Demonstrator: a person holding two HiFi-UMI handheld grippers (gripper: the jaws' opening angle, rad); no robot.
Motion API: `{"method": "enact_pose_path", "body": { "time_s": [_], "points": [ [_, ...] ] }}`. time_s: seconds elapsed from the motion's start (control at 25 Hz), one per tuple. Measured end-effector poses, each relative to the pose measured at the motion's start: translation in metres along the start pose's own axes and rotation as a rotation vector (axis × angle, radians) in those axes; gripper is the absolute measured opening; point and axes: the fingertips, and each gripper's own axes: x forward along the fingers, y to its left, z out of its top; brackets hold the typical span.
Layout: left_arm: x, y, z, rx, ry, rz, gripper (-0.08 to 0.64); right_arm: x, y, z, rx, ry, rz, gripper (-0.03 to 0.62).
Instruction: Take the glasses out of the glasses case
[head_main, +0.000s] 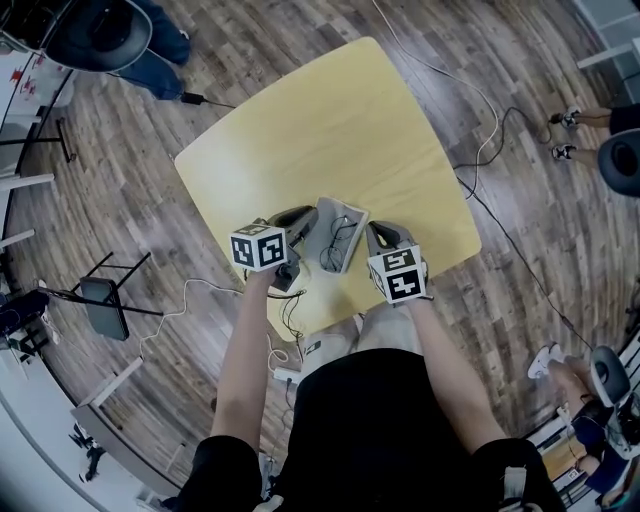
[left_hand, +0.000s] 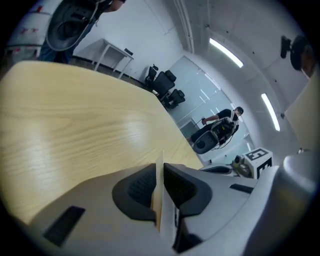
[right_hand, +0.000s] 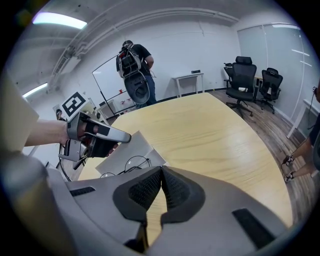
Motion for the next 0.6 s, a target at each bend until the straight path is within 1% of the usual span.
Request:
{"method": "enact_pose_path", "body": {
  "time_s": [0.08, 0.16, 0.24, 0.6],
  "points": [
    [0.0, 0.0, 0.0, 0.108, 0.021, 0.066, 0.043, -0.001, 0.003, 0.001, -0.009, 0.001, 0.002, 0.018],
    [0.0, -0.001, -0.001, 0.182, 0.041, 0.1, 0.038, -0.002, 0.006, 0.003, -0.017, 0.0, 0.006, 0.018],
    [0.0, -0.002, -0.001, 0.21, 0.047, 0.111, 0.038, -0.002, 0.008, 0.005, -0.023, 0.002, 0.01, 0.018],
    [-0.003, -0.011, -0.01, 0.291, 0.075, 0.142, 0.04, -0.01, 0.018, 0.0, -0.06, 0.002, 0.038, 0.018]
  ]
}}
